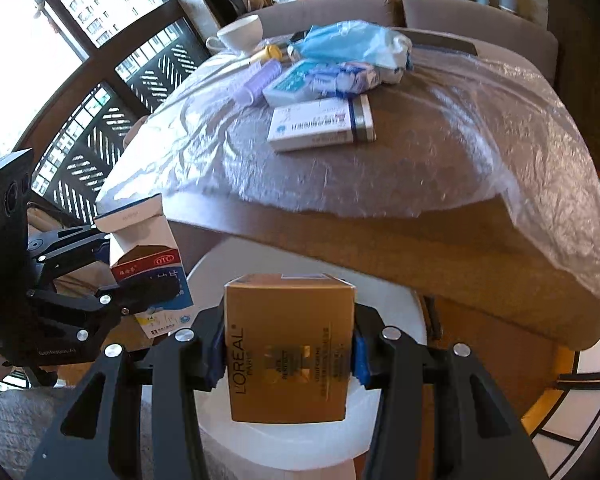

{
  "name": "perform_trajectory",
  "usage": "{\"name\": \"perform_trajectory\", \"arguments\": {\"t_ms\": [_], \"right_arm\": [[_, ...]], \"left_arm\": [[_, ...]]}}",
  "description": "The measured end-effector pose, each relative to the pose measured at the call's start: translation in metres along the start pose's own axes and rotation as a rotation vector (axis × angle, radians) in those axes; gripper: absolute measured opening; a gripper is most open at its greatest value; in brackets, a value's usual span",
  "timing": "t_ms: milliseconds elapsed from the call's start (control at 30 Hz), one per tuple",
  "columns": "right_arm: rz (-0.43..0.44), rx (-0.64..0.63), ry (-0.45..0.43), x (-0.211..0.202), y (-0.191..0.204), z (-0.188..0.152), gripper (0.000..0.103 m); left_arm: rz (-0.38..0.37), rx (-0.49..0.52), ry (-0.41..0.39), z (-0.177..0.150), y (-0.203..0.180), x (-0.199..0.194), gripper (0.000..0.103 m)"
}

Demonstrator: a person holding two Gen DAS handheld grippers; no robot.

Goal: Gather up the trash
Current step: 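Carry both held boxes off the table edge down over the white trash bin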

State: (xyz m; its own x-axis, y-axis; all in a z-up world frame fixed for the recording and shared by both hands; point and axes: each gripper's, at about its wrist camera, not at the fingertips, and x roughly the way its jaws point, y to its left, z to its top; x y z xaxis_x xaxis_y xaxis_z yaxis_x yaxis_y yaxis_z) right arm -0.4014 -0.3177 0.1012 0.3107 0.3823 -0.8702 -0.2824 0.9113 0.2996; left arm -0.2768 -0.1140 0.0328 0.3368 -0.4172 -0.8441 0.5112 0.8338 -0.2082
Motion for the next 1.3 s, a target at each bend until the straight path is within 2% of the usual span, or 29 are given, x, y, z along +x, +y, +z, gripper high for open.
{"name": "perform_trajectory", "arguments": {"t_ms": [267, 600, 967, 1300], "right_arm": [[0.011, -0.013, 0.066, 0.021, 0.000, -0.013, 0.047], [-0.022, -0.076, 0.131, 0.048, -0.005, -0.026, 0.047], [-0.039, -0.022, 0.152, 0.065, -0.024, -0.035, 0.047], [-0.061, -0.027, 0.182, 0.086, -0.029, -0.037, 0.047]], "left_arm": [[0.015, 0.015, 0.039, -0.012, -0.001, 0.019, 0.048], [0.021, 0.092, 0.113, -0.022, 0.004, 0.049, 0.048], [0.025, 0.089, 0.163, -0.036, 0.009, 0.077, 0.048], [0.036, 0.122, 0.191, -0.033, 0.006, 0.100, 0.048]]}}
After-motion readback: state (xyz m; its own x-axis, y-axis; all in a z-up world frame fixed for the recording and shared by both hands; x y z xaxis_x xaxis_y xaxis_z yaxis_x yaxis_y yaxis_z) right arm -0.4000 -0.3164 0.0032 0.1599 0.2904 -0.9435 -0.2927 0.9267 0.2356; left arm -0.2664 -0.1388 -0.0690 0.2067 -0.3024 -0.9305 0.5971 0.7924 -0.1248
